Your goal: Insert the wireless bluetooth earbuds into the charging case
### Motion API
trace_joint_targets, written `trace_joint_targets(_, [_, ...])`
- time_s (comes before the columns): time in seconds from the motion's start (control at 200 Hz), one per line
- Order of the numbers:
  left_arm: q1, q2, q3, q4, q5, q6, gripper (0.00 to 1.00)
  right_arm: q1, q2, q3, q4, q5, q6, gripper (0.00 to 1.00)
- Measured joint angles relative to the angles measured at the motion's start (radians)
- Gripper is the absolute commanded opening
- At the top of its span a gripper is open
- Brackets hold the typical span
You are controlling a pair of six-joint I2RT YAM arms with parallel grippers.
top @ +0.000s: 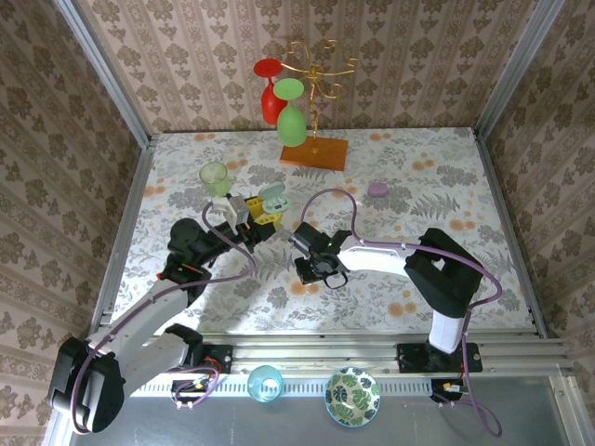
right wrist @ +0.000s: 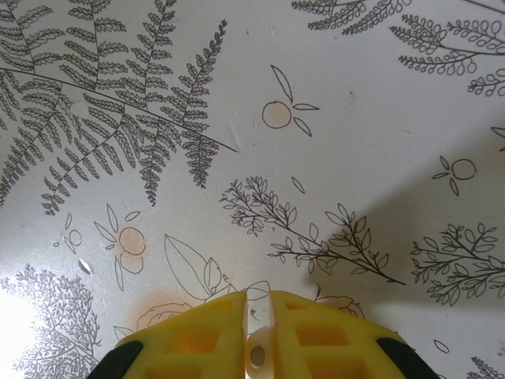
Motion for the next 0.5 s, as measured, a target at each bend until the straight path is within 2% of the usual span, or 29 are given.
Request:
trace_joint_targets(0.125, [0.000,0.000,0.000,0.000,0.000,0.000,0.22,-0.024,-0.040,-0.046,0.055,-0.037,0.005,0.12])
trace_joint_targets(0.335, [0.000,0.000,0.000,0.001,0.000,0.000,0.23,-0.158,-0.080,-0.170,0.233,-0.175,0.069,0.12])
trace_joint_targets(0.5, [0.000,0.000,0.000,0.000,0.000,0.000,0.23,-0.221,-0.080,-0.221,0.300,-0.200,0.089,0.16])
